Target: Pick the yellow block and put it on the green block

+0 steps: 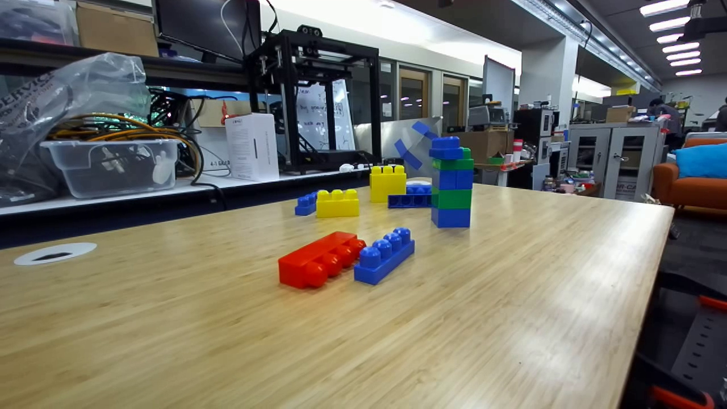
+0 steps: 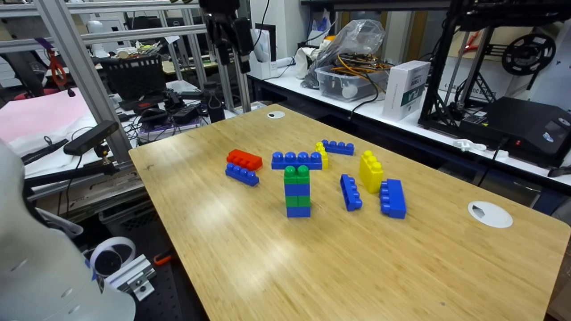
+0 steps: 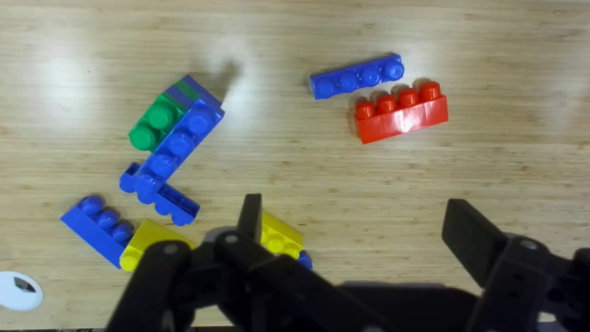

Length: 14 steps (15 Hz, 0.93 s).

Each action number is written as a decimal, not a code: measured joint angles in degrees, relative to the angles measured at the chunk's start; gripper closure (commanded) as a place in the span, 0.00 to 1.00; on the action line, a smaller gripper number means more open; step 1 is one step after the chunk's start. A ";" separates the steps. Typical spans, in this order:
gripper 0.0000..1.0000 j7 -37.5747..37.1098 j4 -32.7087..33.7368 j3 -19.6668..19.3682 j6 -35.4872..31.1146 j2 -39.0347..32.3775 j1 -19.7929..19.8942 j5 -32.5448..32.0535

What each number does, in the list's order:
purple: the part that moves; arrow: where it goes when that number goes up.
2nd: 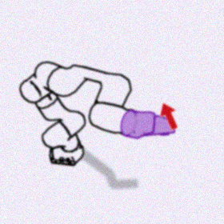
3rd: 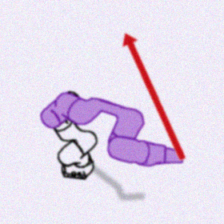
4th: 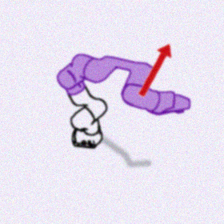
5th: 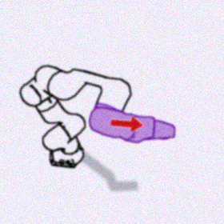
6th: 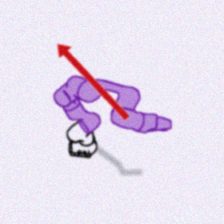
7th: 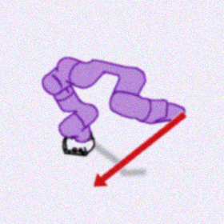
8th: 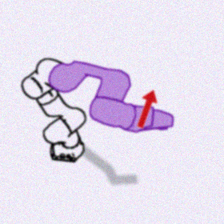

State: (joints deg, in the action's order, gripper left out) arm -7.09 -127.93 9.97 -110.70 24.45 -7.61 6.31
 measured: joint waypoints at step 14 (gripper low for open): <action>0.00 10.10 16.36 -2.47 0.87 -20.98 0.00 -3.97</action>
State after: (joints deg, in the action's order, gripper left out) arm 3.01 -111.57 7.50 -109.83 3.47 -7.61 2.34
